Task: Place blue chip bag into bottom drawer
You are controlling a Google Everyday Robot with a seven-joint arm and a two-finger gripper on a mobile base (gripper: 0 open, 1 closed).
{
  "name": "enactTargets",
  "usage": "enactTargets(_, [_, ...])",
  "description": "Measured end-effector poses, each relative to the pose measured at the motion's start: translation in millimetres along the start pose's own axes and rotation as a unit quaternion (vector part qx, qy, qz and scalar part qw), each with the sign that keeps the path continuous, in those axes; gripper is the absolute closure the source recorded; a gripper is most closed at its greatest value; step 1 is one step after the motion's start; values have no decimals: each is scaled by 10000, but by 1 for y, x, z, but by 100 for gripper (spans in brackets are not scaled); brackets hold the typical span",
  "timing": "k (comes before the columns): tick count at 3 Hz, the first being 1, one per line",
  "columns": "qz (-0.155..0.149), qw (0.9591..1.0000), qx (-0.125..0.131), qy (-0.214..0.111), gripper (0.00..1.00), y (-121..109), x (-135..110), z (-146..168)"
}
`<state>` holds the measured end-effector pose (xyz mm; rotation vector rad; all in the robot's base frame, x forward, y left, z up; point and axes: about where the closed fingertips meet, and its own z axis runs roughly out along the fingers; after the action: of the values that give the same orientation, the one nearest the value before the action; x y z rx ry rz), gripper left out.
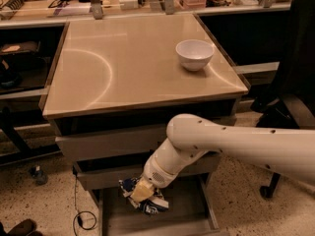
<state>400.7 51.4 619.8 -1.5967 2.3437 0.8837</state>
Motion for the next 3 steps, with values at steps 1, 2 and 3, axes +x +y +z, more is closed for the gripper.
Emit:
enactTargets(1, [338,9993,-4,-187,100,-42,40,38])
enactTargets(2, [728,9969,-207,-199,100,-77,85,78])
enactTargets(3, [728,9969,-208,-199,100,-77,85,78])
